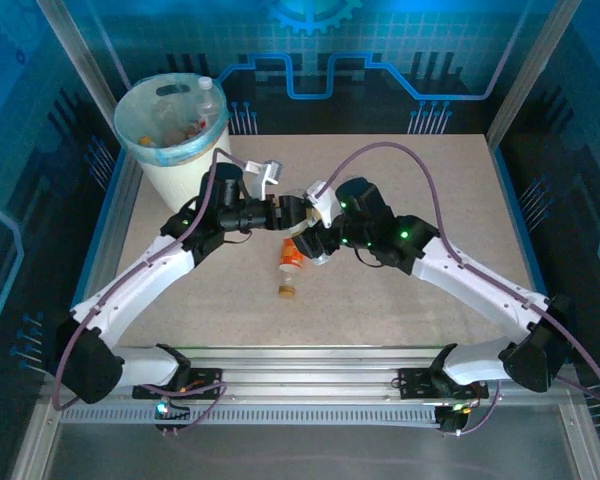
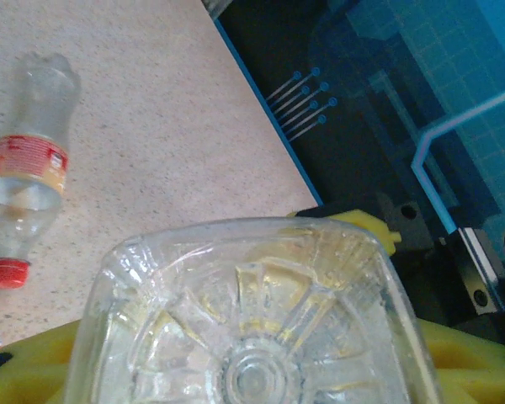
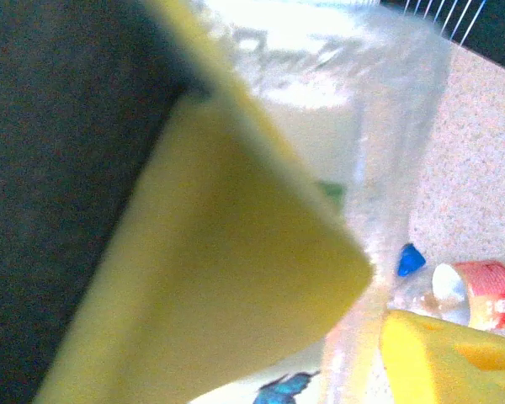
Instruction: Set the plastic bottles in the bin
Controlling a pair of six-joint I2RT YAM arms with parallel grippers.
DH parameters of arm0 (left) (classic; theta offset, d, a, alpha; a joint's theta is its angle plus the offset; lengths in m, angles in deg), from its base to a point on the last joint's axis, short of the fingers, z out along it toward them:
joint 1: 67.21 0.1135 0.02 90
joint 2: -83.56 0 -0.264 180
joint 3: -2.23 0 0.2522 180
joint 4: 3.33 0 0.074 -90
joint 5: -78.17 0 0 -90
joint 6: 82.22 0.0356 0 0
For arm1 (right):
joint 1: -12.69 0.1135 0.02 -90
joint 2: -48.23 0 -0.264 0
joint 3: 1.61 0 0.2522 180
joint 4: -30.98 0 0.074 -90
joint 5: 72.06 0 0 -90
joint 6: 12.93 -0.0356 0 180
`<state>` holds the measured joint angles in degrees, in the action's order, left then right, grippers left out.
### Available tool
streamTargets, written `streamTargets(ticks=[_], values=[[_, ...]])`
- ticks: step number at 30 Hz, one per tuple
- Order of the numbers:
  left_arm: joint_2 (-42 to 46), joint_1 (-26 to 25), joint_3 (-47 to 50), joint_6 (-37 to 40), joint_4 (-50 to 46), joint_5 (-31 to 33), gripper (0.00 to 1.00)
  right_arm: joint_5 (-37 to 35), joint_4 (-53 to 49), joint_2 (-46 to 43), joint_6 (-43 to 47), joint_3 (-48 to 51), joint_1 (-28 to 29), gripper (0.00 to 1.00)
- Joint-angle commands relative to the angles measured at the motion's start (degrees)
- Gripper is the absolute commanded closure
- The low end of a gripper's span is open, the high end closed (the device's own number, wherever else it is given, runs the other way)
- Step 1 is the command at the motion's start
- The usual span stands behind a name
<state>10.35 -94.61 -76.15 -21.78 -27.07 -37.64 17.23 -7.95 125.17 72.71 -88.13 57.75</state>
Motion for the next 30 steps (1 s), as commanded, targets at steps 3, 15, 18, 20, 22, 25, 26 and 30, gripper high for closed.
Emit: streamTargets(ticks=[3,15,18,20,22,25,26,30], values=[[5.9,5.0,-5.1,2.9,-3.5,8.1,0.48,-0.4,2.3,2.6,0.8,-5.7,0.9,0.14],[2.3,25.1,-20.7,7.9,-9.1,19.0,0.51,4.0,3.7,8.9,-0.8,-14.3,2.7,0.09],[-2.3,30.9,-24.7,5.9,-10.4,17.2,0.51,5.1,4.2,9.8,-1.8,-15.0,3.7,0.09],[-5.7,34.8,-27.3,3.6,-11.3,15.3,0.52,6.1,4.3,10.5,-2.4,-15.5,4.2,0.09],[-8.5,38.4,-28.3,-0.1,-10.2,12.5,0.52,7.2,3.8,11.5,-2.7,-16.6,4.7,0.1],[-12.3,43.1,-28.3,-6.5,-6.1,8.1,0.54,8.0,1.7,13.5,-3.8,-19.3,5.3,0.11],[-13.9,44.1,-28.7,-8.0,-5.4,7.4,0.55,7.9,0.5,14.6,-4.6,-20.7,5.5,0.11],[-19.1,45.5,-32.2,-8.4,-7.1,7.0,0.54,6.8,-3.4,19.5,-8.9,-27.0,5.5,0.13]])
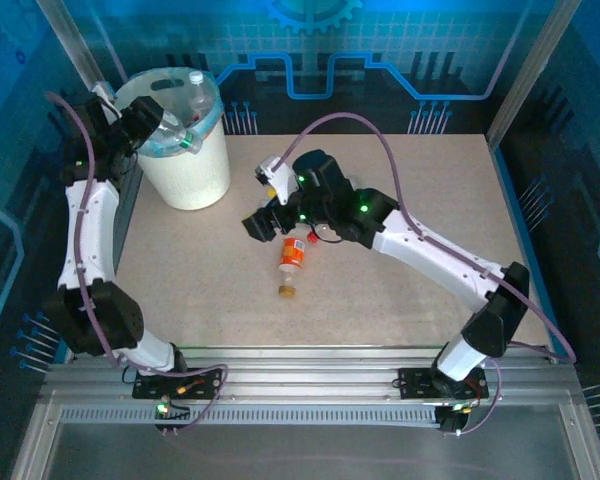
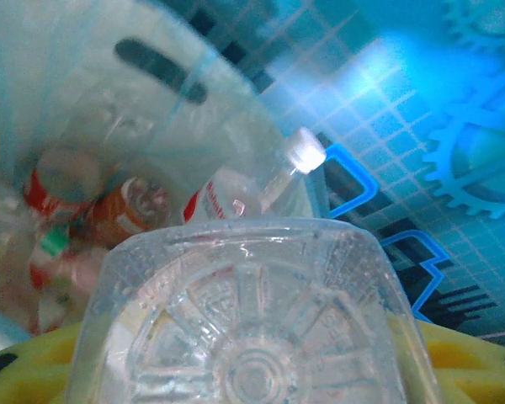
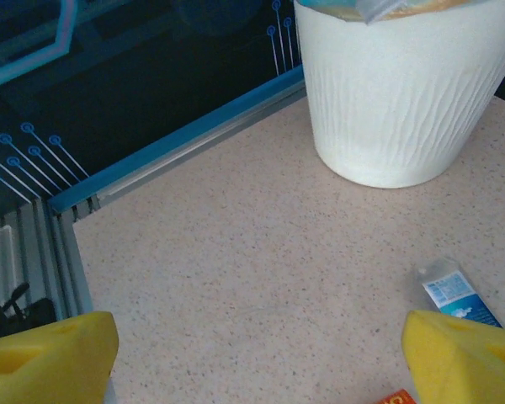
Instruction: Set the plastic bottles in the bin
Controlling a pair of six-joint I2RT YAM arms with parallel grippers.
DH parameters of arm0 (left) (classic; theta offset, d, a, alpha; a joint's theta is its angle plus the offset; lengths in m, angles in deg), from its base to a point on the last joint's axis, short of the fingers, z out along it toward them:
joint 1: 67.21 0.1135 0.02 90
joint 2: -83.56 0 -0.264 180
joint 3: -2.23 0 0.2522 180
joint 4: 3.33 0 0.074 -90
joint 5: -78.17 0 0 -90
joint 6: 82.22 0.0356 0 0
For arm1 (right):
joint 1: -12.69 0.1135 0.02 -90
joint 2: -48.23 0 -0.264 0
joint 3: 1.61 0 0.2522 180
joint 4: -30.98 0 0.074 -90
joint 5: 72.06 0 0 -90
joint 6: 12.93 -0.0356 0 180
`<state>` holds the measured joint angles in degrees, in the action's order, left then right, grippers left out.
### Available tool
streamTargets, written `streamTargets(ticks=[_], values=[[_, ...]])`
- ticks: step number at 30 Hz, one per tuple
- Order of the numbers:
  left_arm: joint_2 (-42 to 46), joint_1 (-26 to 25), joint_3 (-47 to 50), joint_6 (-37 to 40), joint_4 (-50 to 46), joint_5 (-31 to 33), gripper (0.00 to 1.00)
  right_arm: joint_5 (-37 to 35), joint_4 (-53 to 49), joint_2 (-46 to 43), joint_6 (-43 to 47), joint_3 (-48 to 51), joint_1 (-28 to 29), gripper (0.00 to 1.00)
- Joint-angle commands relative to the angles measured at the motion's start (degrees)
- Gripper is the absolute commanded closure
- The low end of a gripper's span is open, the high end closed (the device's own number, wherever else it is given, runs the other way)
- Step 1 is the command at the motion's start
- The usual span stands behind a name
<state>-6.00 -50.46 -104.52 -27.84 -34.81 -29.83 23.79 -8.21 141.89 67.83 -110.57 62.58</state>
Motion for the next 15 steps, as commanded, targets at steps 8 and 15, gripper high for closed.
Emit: streamTargets(ticks=[8,15], values=[[-4.2,1.6,-4.1,-7.4,4.5,-5.7,0.53,0.2,-8.8,13.0,-8.9,-18.8,0.7,0.14],[-2.6,2.3,-11.5,-9.9,7.1,-7.3,0.53,2.4,-8.0,14.1,-11.0,-20.4,1.1,0.16]])
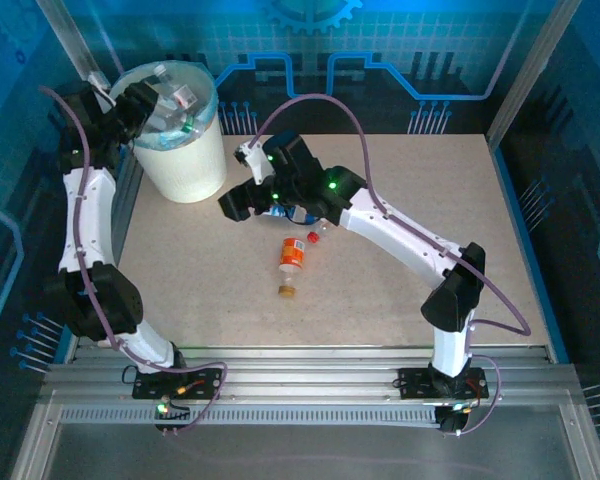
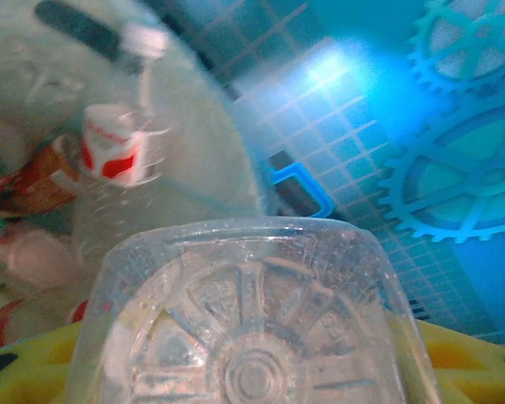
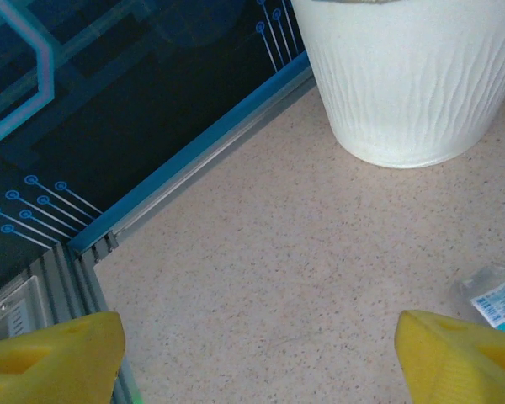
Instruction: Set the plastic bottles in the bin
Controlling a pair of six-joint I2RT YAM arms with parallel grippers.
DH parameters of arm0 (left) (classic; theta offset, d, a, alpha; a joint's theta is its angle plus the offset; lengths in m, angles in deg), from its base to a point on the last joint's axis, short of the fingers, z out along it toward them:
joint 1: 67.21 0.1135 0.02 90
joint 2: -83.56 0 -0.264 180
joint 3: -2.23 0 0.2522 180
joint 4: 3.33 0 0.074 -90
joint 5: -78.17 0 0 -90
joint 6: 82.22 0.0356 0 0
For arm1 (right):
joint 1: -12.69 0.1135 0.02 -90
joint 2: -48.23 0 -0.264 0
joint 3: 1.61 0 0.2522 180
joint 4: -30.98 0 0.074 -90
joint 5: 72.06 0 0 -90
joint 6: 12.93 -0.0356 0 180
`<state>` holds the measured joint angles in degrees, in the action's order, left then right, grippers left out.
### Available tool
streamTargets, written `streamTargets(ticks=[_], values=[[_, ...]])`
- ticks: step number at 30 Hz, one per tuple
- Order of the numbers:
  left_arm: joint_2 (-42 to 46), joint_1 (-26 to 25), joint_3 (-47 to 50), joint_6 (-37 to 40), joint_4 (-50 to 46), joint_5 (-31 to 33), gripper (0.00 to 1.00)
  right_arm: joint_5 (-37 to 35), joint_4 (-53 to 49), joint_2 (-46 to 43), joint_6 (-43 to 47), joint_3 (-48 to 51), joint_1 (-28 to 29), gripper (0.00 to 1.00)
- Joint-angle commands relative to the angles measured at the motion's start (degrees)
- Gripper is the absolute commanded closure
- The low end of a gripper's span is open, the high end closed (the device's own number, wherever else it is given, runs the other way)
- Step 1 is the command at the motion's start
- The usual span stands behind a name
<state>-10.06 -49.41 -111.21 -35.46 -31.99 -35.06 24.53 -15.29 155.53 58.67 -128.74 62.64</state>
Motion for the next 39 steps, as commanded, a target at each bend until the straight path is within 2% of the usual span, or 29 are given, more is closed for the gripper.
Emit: streamTargets(ticks=[1,4,7,13,16,19,23,33,39], values=[[1.7,1.6,-4.9,-3.1,6.4,-1.5,0.53,1.6,-1.0,0.6,-1.8,-2.5,1.2,0.16],[1.7,2.1,-4.6,-3.6,10.8,3.6,0.51,1.5,-1.7,1.2,-1.8,-4.0,1.3,0.16],[0.1,2.2,-5.0,-2.9,10.9,8.6,0.5,1.6,-2.5,1.6,-1.8,-5.8,1.4,0.16],[-6.0,2.2,-8.0,-4.9,7.3,9.2,0.48,0.1,-2.2,0.5,-1.0,-6.3,2.6,0.16],[-9.2,2.1,-10.5,-5.6,3.6,6.8,0.41,-0.1,-2.7,0.3,-0.9,-6.4,2.9,0.16],[-11.5,2.1,-12.9,-5.5,-0.1,4.3,0.26,-0.4,-3.1,0.0,-1.0,-6.2,3.1,0.16],[-10.5,2.1,-12.3,-4.1,-1.6,5.1,0.18,-1.2,-2.9,-0.7,-0.8,-5.1,3.7,0.16],[-8.6,1.9,-10.5,2.8,-6.6,6.3,0.19,-2.8,-3.7,-1.8,-0.3,-3.4,3.8,0.15],[-7.4,-1.2,-6.5,9.7,-11.8,4.7,0.22,-6.0,-5.0,-3.3,1.2,-1.5,3.8,0.14]])
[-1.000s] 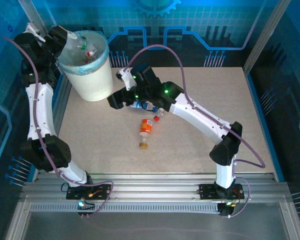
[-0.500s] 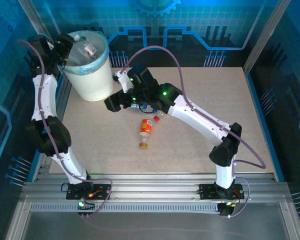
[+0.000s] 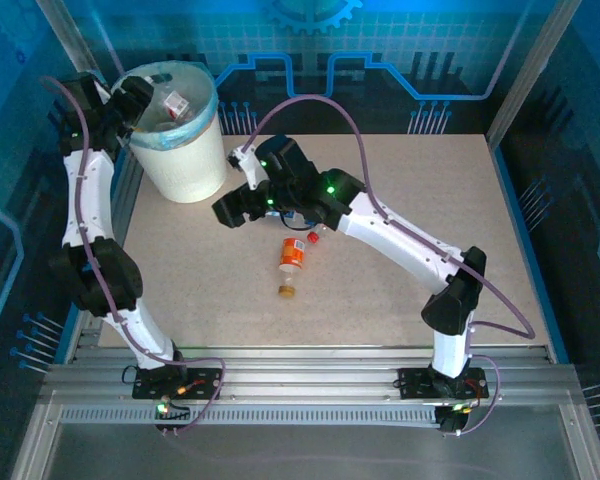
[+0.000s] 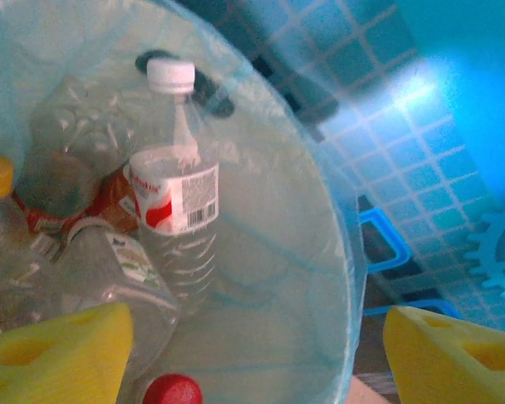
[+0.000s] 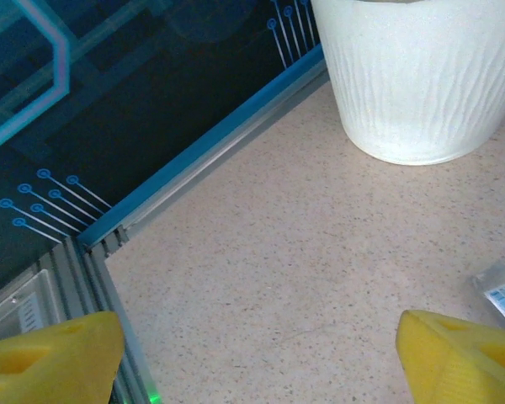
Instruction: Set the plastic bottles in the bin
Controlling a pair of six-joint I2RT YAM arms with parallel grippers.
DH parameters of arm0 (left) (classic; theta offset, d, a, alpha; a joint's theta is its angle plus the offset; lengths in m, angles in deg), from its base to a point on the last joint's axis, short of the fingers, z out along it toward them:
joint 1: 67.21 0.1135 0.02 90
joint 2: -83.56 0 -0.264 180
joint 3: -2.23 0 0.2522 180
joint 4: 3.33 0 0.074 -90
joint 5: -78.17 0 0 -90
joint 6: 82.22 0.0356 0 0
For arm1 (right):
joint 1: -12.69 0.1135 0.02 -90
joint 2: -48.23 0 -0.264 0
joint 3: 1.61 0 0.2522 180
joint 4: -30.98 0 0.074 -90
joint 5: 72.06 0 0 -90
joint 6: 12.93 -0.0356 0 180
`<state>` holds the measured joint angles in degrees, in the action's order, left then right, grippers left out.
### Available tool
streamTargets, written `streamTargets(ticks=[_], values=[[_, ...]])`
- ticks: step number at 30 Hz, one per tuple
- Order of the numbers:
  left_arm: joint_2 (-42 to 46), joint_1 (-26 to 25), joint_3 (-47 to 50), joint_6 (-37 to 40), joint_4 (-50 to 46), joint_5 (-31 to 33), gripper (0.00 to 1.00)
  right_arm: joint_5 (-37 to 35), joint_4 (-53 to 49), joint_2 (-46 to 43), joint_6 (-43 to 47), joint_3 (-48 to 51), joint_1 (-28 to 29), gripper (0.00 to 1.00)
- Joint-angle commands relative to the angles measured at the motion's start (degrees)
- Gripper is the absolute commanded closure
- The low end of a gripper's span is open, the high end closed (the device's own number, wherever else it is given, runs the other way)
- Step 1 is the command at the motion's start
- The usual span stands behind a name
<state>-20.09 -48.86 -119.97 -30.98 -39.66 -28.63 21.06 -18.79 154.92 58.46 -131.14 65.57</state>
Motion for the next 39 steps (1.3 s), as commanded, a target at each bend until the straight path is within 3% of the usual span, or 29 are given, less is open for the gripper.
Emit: streamTargets(ticks=[1,9,27,33,39], values=[[2.9,-2.4,3.2,5.9,-4.2,-2.0,0.22,-3.1,-1.9,-2.9,1.7,1.3,0.6,0.14],[2.4,-6.5,3.4,8.6,-7.3,-3.9,0.22,-5.7,-3.7,-6.2,2.0,5.0,-1.4,0.13],[3.7,-9.8,-2.4,7.1,-10.6,-7.2,0.22,-7.0,-4.2,-12.6,-0.6,15.1,-7.3,0.11],[10.1,-10.3,-3.4,7.8,-8.2,-2.7,0.22,-10.0,-6.6,-11.9,-2.9,17.4,-7.4,0.09],[23.1,-15.3,8.7,13.1,-3.0,3.9,0.22,-11.2,-4.1,-11.9,-6.7,25.9,-6.5,0.07]])
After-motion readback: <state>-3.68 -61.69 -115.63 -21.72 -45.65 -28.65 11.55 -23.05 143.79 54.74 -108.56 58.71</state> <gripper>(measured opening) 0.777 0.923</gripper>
